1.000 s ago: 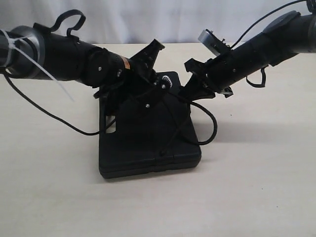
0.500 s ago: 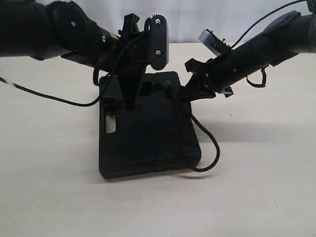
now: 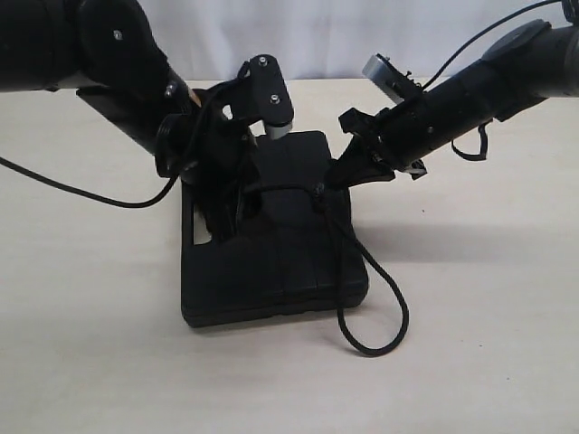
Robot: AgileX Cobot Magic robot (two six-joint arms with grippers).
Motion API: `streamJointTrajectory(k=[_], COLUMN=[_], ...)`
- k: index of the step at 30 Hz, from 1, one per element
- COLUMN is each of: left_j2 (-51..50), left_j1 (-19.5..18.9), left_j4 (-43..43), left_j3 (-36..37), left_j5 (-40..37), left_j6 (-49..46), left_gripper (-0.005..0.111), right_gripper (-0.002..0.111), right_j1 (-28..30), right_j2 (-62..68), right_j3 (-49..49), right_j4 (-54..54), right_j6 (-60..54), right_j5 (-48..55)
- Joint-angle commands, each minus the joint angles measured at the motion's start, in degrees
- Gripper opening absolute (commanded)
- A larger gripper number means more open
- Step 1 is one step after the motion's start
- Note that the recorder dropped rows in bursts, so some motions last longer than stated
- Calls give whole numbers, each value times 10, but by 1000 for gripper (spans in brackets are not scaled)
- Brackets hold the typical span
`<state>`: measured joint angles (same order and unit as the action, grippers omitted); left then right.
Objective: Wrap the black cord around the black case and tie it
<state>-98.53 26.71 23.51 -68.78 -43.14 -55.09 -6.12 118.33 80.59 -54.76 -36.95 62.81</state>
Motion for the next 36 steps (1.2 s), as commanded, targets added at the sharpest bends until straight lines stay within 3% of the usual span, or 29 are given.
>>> streamJointTrajectory(k=[1,9,23,29,36], left_j2=[-3,-43,-89,-100,-38], left_j1=[0,0,0,0,0], left_j4=[93,205,212,196,147], left_j3=[1,1,1,0,0], left_j5=[-54,-50,127,159,141], left_j6=[9,16,14,12,11], left_gripper=[66,66,66,66,66], right_gripper=[4,4,4,4,4], right_j1=[-1,-1,1,1,0], right_j2=[-5,-5,-52,-74,-75], right_j3=[-3,-3,-95,-116,-143], right_j4=[-2,-2,2,2,-2], right_j6=[-10,-9,-8,-8,-8], right_j5=[6,60,59,58,26])
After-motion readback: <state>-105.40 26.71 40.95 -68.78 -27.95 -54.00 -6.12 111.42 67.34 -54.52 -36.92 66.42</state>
